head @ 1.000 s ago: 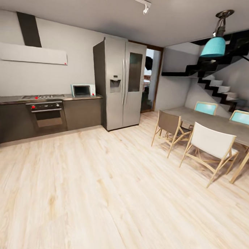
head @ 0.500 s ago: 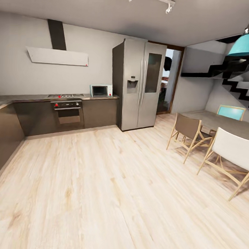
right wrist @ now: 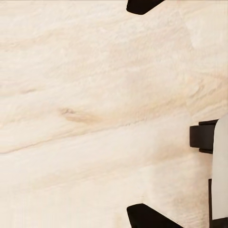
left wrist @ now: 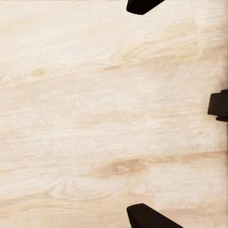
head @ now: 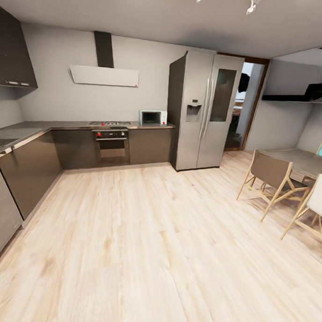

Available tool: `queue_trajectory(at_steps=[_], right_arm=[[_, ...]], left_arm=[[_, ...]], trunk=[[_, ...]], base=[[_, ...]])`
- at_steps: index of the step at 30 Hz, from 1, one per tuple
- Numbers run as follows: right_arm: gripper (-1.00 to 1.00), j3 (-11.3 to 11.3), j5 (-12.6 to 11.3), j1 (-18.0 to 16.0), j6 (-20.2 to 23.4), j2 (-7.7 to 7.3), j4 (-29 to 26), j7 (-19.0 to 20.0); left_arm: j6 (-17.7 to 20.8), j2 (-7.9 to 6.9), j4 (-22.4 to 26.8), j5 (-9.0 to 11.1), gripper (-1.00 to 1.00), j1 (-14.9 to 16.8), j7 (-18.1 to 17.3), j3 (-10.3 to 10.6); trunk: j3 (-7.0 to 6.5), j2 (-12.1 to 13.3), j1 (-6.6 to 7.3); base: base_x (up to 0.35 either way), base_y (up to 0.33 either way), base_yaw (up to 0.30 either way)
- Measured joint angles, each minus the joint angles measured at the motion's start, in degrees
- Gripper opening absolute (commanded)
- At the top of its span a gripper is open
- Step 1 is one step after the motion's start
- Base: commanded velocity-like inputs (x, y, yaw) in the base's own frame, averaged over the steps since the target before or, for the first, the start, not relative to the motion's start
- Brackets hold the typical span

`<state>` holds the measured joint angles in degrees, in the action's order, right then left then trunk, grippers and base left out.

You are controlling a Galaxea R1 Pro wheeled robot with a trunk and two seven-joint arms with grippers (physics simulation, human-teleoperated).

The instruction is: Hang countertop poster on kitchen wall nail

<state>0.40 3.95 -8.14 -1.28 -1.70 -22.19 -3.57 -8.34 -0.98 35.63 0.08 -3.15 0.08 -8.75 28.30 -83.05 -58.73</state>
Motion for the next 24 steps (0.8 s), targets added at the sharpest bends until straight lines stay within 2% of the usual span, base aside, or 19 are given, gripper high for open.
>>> queue_trajectory(at_steps=[19,24], right_arm=[[1.0,0.0,0.0,0.0,-0.1,0.38,0.0,0.0],[1.0,0.0,0.0,0.0,0.0,0.38,0.0,0.0]], left_arm=[[0.0,0.0,0.0,0.0,1.0,0.0,0.1,0.0],[0.0,0.0,0.0,0.0,1.0,0.0,0.1,0.0]], trunk=[[0.0,0.0,0.0],[0.0,0.0,0.01]], base=[[0.0,0.0,0.293],[0.103,-0.102,0.211]])
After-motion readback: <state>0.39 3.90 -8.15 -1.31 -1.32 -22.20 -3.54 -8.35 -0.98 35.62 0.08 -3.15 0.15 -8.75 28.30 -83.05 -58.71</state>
